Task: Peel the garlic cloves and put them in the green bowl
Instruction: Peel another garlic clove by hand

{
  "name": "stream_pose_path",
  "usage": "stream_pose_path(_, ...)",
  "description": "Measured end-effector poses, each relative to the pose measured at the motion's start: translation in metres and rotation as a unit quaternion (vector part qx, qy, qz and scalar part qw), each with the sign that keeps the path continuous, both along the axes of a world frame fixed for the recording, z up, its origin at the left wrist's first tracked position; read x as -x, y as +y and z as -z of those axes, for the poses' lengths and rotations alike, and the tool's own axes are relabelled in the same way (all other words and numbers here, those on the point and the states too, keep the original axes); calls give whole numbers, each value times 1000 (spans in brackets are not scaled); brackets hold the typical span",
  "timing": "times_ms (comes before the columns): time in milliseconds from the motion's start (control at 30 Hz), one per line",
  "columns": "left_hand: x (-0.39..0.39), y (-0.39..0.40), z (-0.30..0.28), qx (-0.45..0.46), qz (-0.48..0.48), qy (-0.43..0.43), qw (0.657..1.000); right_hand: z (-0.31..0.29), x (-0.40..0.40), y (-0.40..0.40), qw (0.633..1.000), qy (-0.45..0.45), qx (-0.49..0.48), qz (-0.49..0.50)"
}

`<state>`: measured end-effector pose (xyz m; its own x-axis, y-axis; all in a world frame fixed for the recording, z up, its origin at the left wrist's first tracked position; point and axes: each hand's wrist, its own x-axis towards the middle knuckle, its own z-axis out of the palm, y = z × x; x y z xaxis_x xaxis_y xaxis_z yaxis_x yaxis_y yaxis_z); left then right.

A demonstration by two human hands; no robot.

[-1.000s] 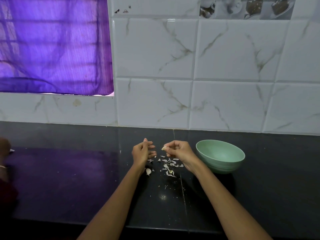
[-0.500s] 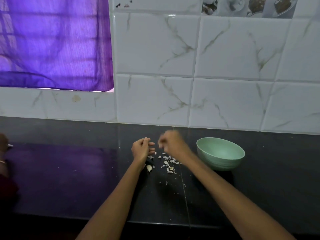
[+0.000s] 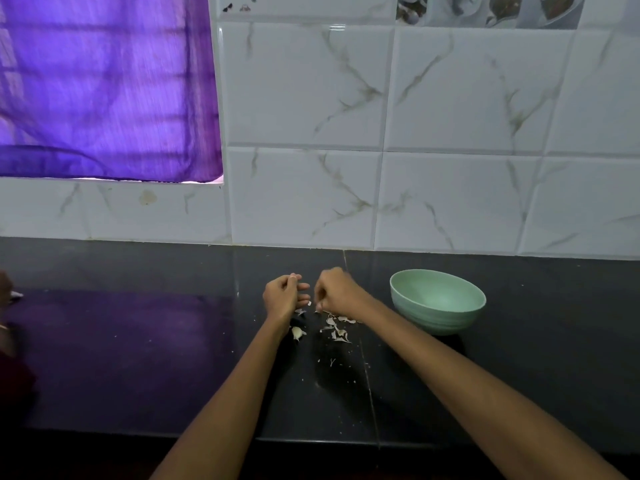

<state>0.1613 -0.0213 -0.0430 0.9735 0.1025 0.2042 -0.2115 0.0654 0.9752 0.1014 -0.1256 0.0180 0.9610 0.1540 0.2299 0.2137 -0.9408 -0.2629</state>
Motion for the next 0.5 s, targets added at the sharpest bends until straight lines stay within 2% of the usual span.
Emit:
stream_pose_path(100,-2,-1,-1,10,-5,-3,1000,-28,-2,-6,991,-119,-54,4)
stream_pose_path(133,-4,0,-3,9,-8,-5,1000,-25,1,-2,992,-118,-33,2)
stream_pose_path(200,-4,1,0,-6,-22,-1,1000,2,12,14,998,-36,40,-26)
stream_pose_path(233,-3,1,1,-21,-22,-6,1000,12,14,16,998,-12,42,-39)
stream_pose_path(300,-1,0,2,-19,-12,-10,1000,-1,3,9,999,-23,25,-29)
stream_pose_path(367,-1,1,1,1,9,-14,1000,-27,-3,1,996,-73,-55,-24)
stream_pose_path(400,-2,0,1,7,18,-23,1000,-34,-4,-3,986,-104,-127,-15)
stream_pose_path(433,-2,0,-1,11,30,-39,999,-36,-4,-7,969,-129,-208,-6)
stream_pose_path(500,-1,-2,-2,7,52,-78,996,-22,-7,-12,930,-119,-348,20)
